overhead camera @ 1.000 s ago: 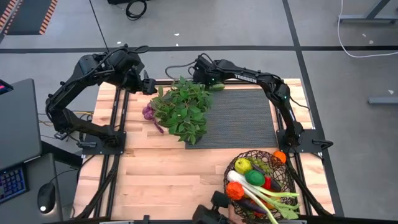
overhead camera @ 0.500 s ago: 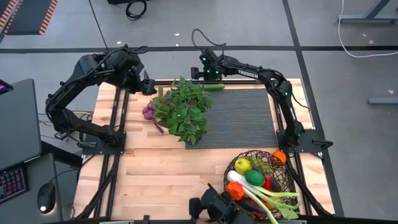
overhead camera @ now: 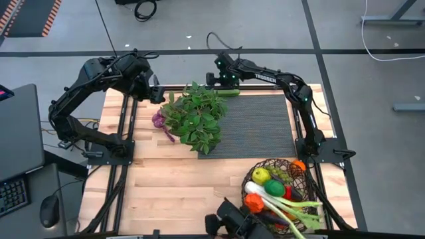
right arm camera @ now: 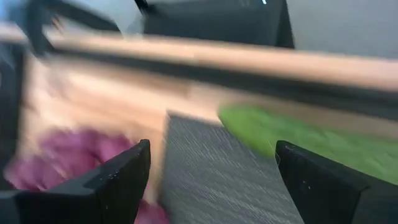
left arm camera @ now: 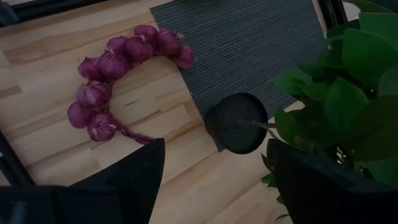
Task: Build produce basket
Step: Put the green cucumber into the brown wire basket
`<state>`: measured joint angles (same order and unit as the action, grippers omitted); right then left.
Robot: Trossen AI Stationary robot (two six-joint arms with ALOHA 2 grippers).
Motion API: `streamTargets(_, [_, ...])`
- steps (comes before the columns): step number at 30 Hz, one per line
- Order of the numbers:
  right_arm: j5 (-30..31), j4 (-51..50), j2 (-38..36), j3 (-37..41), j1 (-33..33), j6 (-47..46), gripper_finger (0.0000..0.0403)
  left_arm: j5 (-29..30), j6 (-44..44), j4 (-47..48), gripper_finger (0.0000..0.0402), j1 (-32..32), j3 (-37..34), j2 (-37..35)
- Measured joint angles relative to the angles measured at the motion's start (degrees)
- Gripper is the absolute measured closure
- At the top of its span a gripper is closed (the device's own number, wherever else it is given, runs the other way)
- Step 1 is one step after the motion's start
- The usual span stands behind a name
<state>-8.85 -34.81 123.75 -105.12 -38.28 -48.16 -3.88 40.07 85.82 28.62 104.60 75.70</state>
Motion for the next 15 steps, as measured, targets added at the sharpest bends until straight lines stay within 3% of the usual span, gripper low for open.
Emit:
streamTargets(8, [-8.92, -12.53, -1.86, 0.02, 1.33, 13.88, 0.0056, 0.67, 0.00, -0.22, 0.0114, 0.05, 0.00, 0.00])
streamTargets(15, [1.61, -23.97, -3.05, 0.01, 1.24, 20.35, 0.0056, 1.20, 0.11, -0.61, 0.0114, 0.07, 0.00, 0.00])
